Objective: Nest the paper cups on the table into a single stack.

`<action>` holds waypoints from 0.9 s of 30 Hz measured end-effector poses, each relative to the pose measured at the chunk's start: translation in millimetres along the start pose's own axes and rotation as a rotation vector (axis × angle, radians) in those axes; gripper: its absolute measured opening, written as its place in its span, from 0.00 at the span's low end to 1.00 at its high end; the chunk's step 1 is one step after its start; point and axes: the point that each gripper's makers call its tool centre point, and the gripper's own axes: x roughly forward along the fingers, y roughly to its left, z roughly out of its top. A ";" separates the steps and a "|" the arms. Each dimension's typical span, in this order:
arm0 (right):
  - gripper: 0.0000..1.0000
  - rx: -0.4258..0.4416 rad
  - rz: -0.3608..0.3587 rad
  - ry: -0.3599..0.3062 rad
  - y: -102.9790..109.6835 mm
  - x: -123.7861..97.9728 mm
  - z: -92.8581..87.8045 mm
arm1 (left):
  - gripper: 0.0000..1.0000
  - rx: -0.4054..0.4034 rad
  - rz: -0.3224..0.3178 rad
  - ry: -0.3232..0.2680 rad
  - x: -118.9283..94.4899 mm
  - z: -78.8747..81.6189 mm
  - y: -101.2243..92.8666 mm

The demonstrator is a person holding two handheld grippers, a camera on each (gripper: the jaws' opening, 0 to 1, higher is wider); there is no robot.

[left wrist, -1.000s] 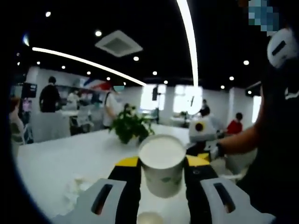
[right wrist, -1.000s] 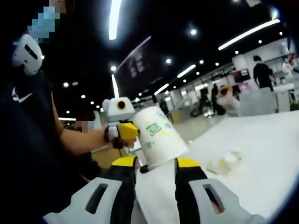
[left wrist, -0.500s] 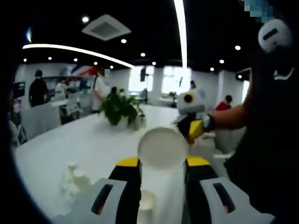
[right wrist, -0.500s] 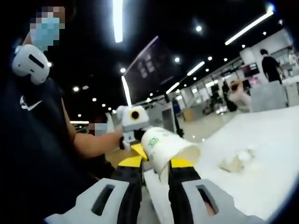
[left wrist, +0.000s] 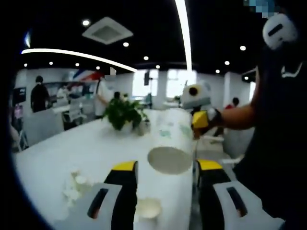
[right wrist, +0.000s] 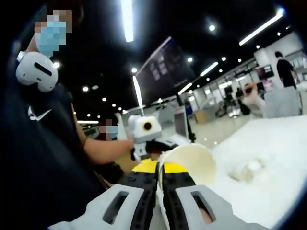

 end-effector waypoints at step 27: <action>0.00 -0.366 -0.158 0.607 -37.5 20.5 0.7 | 0.99 -0.076 0.647 0.029 -82.4 -107.5 48.9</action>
